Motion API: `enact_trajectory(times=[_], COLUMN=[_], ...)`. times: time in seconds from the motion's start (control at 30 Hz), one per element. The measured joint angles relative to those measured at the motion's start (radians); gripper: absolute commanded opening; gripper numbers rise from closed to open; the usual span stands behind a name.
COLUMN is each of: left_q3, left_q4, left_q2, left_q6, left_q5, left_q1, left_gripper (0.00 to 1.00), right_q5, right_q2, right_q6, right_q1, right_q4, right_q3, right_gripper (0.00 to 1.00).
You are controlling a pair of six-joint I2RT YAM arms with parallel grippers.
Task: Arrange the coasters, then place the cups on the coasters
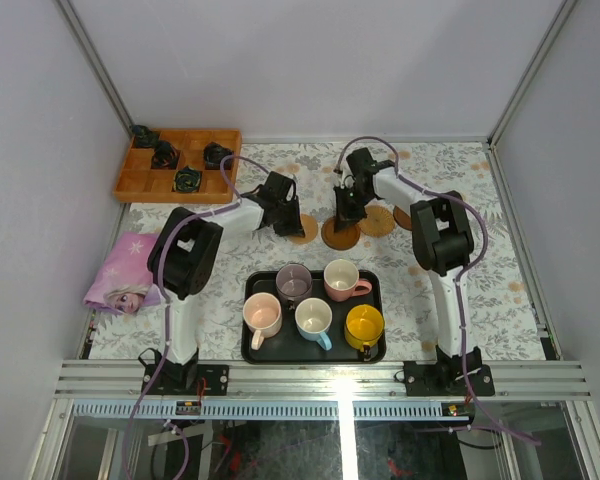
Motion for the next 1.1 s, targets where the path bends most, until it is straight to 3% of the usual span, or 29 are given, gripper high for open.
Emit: enact_trajectory(times=[0.23, 0.43, 1.1], left_q3=[0.131, 0.233, 0.267], left_q4=[-0.049, -0.071, -0.079], left_q2=[0.08, 0.147, 0.169], left_q6=[0.021, 0.039, 0.068], left_q5=[-0.015, -0.006, 0.037], left_q1=[0.064, 0.095, 0.098], left_gripper=[0.0, 0.0, 0.0], right_q5=[0.006, 0.02, 0.165], right_q2=[0.155, 0.213, 0.234], right_q6=[0.0, 0.0, -0.006], right_q1=[0.0, 0.001, 0.003], right_q4=[-0.048, -0.067, -0.003], right_q3=[0.263, 0.368, 0.421], right_gripper=[0.0, 0.0, 0.0])
